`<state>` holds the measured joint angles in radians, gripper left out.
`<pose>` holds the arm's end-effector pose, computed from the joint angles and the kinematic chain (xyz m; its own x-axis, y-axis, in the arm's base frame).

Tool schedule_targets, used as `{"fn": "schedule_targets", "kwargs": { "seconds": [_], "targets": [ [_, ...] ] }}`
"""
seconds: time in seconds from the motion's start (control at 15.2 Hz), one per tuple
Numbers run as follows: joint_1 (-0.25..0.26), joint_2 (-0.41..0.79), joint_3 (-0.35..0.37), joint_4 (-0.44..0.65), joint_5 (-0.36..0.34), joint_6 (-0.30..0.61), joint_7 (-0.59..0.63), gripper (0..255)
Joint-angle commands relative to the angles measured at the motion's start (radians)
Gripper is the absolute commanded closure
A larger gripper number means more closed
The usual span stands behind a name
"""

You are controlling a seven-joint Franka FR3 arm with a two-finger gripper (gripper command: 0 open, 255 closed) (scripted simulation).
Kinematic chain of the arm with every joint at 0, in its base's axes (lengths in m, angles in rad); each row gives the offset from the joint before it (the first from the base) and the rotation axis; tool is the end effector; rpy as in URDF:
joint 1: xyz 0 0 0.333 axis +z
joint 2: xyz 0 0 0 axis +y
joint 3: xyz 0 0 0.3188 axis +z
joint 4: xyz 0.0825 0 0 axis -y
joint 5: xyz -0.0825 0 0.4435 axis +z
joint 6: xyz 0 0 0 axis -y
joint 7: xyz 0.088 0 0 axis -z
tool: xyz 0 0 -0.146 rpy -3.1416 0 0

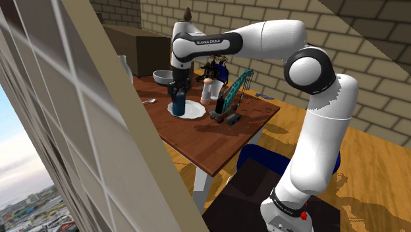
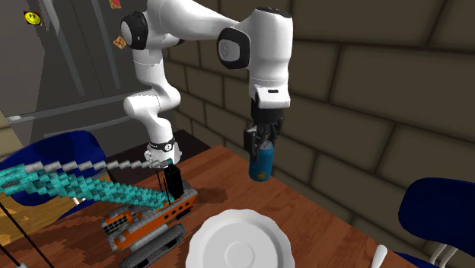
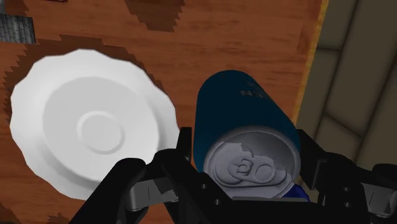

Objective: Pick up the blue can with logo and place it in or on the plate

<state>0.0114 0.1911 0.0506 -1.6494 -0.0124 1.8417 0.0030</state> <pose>0.6780 0.0389 0.4459 0.9981 0.0613 0.0015 0.0613 -0.9981 0.0023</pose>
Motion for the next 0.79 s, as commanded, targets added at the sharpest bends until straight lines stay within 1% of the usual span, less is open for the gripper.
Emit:
{"fn": "schedule_targets", "kwargs": {
  "seconds": [0.0,0.4,0.59,0.73],
  "targets": [
    [-0.012,0.016,-0.008,0.039,0.001,-0.023,-0.021,255],
    [-0.083,0.142,-0.05,0.249,0.01,-0.107,-0.135,255],
    [-0.12,0.225,-0.066,0.39,0.017,-0.164,-0.188,255],
    [-0.147,0.293,-0.075,0.505,0.022,-0.211,-0.222,255]
  ]
}}
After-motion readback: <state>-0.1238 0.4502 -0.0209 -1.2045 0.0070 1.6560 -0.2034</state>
